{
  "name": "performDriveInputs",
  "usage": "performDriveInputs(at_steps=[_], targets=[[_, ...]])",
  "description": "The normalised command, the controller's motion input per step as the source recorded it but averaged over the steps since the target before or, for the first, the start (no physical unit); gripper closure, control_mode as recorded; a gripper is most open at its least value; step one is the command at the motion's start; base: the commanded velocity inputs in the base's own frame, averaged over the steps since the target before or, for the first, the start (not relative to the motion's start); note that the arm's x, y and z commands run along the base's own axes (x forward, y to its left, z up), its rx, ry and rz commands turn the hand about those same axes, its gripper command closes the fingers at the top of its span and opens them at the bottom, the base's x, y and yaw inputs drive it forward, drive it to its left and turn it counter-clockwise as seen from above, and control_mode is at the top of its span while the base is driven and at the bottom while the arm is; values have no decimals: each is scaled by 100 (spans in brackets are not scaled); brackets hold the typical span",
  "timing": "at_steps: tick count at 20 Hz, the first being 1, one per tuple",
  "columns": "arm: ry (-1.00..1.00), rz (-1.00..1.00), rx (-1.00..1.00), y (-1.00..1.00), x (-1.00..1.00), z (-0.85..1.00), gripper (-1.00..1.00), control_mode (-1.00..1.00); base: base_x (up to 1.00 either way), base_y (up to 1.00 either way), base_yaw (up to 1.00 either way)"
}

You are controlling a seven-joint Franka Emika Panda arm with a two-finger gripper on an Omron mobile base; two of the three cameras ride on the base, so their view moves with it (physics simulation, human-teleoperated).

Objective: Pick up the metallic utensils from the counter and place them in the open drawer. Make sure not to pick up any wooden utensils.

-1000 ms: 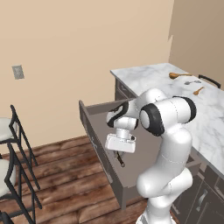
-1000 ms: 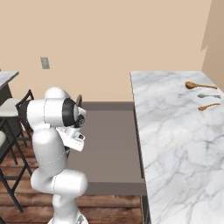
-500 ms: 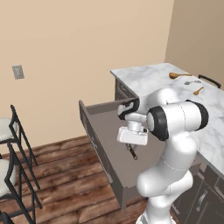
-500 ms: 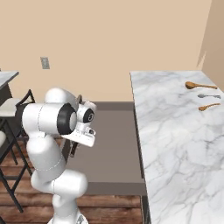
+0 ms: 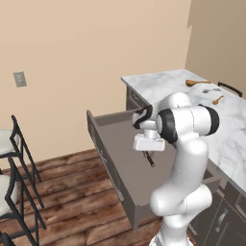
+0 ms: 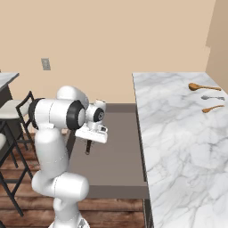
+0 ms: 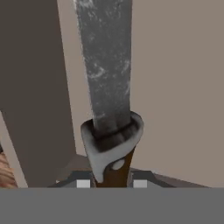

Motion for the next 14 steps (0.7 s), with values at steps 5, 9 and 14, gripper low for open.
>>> performDriveInputs(at_steps=[5,9,14], targets=[[-5,0,-14,-4,66,-53,100,-100,0,0,0],[0,0,-7,-3,47,-84,100,-100,0,0,0],[-3,3,0,-2,37,-66,100,-100,0,0,0]])
